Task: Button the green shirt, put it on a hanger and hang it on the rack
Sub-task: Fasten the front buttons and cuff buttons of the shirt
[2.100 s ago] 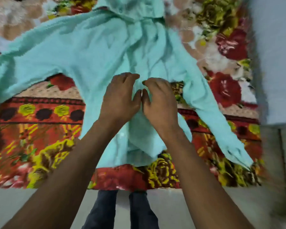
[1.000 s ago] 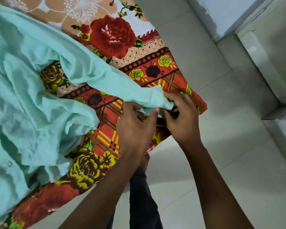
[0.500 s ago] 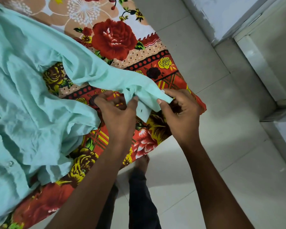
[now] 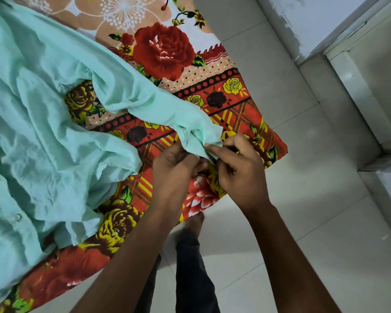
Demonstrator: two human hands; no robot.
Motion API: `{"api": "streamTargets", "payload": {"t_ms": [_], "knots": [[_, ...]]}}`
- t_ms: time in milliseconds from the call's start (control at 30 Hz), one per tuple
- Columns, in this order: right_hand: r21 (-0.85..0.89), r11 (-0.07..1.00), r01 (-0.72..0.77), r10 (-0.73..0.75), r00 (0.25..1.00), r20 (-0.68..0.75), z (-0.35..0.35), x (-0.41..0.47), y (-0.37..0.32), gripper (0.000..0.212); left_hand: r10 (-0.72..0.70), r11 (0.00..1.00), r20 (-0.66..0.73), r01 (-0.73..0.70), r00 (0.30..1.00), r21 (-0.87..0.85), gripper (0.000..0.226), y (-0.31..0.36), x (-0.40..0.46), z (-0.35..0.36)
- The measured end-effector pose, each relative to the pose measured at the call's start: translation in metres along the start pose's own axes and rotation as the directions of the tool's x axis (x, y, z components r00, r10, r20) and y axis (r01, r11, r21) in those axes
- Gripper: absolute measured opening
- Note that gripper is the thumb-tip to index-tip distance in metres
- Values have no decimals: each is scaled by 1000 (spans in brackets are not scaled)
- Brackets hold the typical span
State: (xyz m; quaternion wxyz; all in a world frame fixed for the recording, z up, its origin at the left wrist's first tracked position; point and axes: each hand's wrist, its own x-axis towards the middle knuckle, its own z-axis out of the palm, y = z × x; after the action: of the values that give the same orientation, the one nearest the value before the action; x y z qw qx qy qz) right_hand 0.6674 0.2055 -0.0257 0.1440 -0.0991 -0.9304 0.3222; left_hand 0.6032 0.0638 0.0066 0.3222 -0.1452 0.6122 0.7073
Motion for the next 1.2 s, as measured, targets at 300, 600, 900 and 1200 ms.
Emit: {"api": "streamTargets", "payload": {"t_ms": [300, 600, 900, 1200], "knots": [[234, 970, -68, 45, 994, 102, 0, 8, 3, 32, 302, 915, 42, -301, 952, 269, 34, -2, 21, -5], [293, 931, -219, 211, 976, 60, 11, 16, 9, 21, 493, 595, 352, -603, 796, 531, 38, 7, 50, -11], [360, 904, -231, 176, 968, 178, 6, 21, 15, 22, 512, 43, 595, -711, 619, 702, 39, 25, 62, -22], [365, 908, -203, 127, 967, 222, 3, 22, 16, 24, 462, 125, 601, -718, 653, 684, 22, 30, 64, -27]]}}
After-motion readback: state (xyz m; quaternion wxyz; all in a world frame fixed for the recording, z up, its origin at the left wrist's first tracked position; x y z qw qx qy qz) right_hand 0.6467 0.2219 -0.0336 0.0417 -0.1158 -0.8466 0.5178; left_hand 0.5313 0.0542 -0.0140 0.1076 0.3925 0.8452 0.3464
